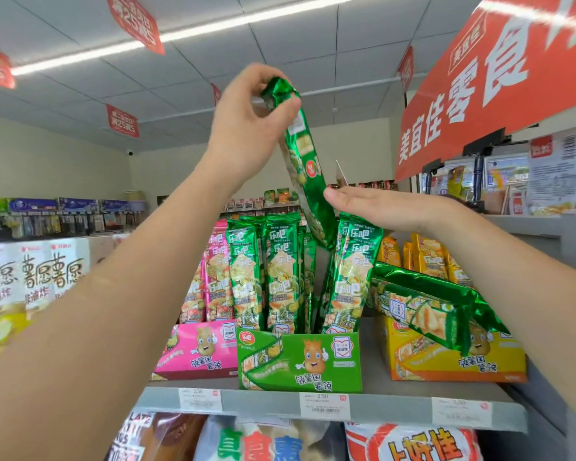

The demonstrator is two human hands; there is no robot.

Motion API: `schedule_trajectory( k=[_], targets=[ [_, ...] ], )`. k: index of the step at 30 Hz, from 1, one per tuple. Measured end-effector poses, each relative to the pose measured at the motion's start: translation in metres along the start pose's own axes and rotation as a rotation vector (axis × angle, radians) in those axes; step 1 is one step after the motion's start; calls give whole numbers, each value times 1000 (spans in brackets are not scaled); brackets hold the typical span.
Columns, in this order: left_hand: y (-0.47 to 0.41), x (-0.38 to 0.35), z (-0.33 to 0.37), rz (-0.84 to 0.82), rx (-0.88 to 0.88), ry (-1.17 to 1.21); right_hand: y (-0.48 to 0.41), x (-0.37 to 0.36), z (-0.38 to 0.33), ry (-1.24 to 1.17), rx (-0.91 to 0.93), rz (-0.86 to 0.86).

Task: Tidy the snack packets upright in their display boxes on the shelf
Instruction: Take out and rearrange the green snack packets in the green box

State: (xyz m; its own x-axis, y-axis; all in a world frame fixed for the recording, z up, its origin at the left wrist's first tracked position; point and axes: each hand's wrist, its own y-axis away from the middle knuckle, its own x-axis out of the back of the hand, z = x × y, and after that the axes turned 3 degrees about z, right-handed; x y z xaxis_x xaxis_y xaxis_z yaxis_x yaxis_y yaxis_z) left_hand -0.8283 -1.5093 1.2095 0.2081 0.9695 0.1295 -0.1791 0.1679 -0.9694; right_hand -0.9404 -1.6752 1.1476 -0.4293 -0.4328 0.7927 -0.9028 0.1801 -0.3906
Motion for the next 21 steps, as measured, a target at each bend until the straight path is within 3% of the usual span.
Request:
schedule_trajectory(
  k=[4, 9, 14, 17, 21],
  targets=[
    [4, 16, 8, 261, -75, 43, 8, 5, -7, 8, 40, 86],
    [20, 34, 23, 392, -113, 187, 42, 3, -30, -115, 259, 431],
    [56, 43, 37, 438, -9, 307, 90, -47, -38, -181, 414, 377],
    [87, 47, 39, 412, 117, 389, 111, -90, -34, -323, 420, 436],
    [130, 47, 35, 398, 328, 555, 135, -136, -24, -563, 379, 364]
  ],
)
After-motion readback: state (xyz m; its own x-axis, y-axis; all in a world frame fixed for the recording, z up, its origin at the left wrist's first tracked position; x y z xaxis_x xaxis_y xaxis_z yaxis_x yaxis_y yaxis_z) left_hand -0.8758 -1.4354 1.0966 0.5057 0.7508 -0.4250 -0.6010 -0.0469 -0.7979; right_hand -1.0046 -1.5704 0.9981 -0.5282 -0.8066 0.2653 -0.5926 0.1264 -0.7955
